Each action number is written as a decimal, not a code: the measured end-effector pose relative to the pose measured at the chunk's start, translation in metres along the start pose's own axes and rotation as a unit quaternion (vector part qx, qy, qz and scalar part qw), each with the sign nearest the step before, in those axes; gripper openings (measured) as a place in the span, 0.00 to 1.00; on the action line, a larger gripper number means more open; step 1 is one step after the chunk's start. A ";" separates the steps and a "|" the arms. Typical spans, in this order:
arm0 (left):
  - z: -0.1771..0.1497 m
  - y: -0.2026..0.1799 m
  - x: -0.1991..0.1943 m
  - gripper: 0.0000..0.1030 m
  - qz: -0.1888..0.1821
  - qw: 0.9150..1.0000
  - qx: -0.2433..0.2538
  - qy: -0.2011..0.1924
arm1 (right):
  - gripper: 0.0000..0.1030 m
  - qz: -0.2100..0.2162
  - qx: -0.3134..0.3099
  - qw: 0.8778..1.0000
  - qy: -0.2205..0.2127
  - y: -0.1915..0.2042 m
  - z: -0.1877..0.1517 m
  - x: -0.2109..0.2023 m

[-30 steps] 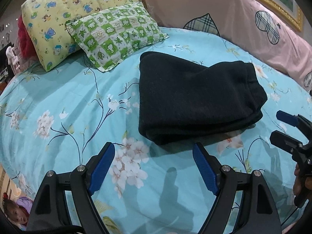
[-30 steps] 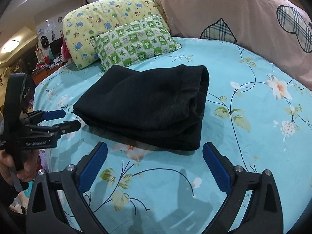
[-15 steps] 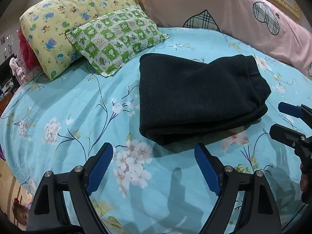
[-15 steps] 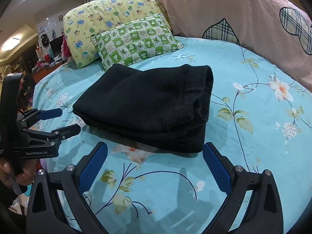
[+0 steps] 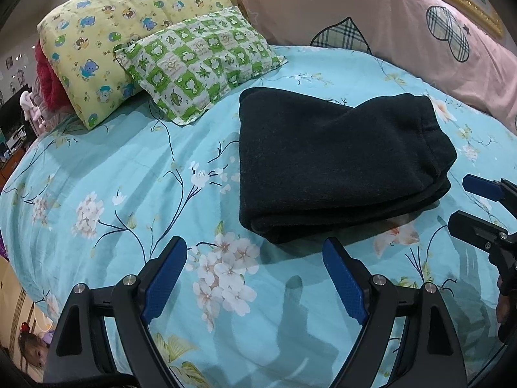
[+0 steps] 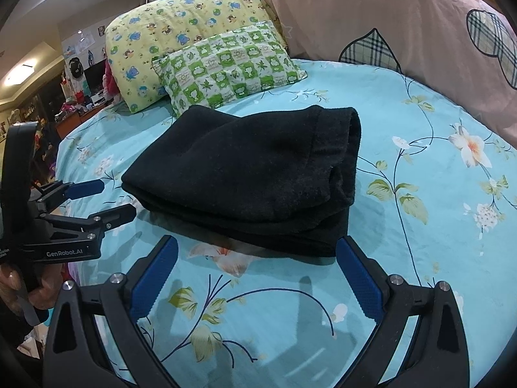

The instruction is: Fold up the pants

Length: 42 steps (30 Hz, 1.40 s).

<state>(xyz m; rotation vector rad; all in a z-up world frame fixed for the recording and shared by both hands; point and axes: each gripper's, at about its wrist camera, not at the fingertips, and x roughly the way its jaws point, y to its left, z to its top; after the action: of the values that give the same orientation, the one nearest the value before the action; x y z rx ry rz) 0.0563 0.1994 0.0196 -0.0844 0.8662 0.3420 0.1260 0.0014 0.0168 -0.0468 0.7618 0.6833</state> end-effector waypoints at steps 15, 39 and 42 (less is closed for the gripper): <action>-0.001 -0.002 0.003 0.85 0.003 1.000 0.006 0.005 | 0.95 0.002 -0.005 1.000 -0.001 0.002 0.004 0.001; 0.002 0.000 0.002 0.85 0.002 1.000 0.000 0.001 | 0.95 0.005 0.001 1.000 -0.004 0.001 0.007 0.001; 0.002 -0.001 0.002 0.85 0.001 1.000 0.001 0.000 | 0.95 0.005 0.001 1.000 -0.005 0.002 0.007 0.001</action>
<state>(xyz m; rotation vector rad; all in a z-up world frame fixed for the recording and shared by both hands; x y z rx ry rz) 0.0592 0.1997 0.0199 -0.0820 0.8657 0.3429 0.1305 0.0055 0.0216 -0.0371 0.7536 0.6922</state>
